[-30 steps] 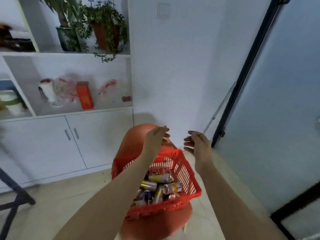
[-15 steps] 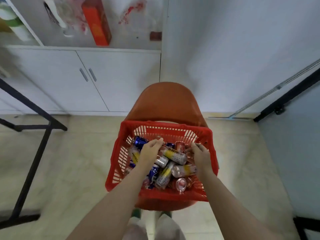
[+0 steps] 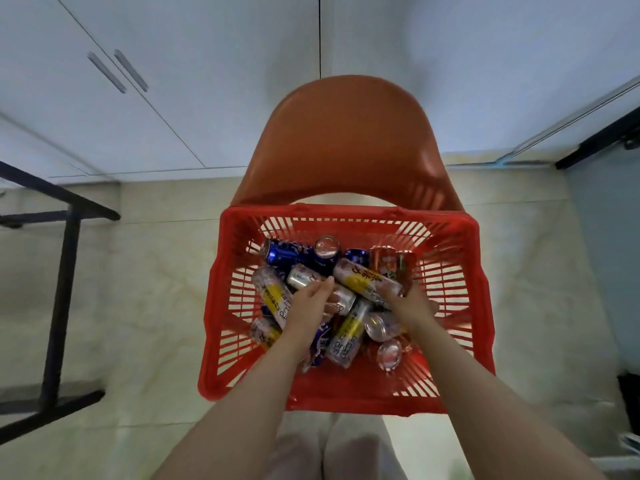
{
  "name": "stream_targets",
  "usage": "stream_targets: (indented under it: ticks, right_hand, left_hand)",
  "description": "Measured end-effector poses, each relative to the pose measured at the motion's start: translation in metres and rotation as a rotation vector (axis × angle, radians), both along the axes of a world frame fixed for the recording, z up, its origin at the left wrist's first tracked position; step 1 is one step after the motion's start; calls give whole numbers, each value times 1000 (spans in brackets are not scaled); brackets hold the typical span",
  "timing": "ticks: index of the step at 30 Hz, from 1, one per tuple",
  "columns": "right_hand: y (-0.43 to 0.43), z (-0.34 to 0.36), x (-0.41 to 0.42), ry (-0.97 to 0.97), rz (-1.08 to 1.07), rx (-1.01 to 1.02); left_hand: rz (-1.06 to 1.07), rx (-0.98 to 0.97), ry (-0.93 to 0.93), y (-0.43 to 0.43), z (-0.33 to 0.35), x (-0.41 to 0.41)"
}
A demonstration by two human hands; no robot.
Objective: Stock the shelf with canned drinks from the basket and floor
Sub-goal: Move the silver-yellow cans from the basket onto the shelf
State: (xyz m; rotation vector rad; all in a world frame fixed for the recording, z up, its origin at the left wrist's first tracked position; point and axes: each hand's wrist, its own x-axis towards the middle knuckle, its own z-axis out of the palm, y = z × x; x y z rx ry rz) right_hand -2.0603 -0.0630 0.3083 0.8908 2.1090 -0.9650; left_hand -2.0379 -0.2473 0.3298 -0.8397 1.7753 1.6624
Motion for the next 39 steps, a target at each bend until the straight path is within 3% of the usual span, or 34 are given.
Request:
stream_targets:
  ticks: [6, 10, 18, 23, 27, 31, 39]
  right_hand:
    - [3, -27, 9, 57, -78, -53]
    - [-2, -1, 11, 181, -179, -114]
    - [21, 74, 19, 229, -266, -352]
    - [34, 152, 29, 333, -224, -496]
    - [53, 213, 49, 428, -158, -529]
    - [73, 266, 79, 568, -185, -504]
    - [127, 362, 207, 815, -357, -403]
  left_hand:
    - [-12, -20, -39, -18, -10, -9]
    - [-52, -7, -28, -27, 2, -17]
    - [-237, 25, 5, -35, 50, -25]
    - [-475, 285, -27, -41, 105, -41]
    - [-727, 381, -37, -31, 158, -54]
    - [-1020, 393, -36, 5, 207, -49]
    - [-1361, 336, 73, 116, 311, 41]
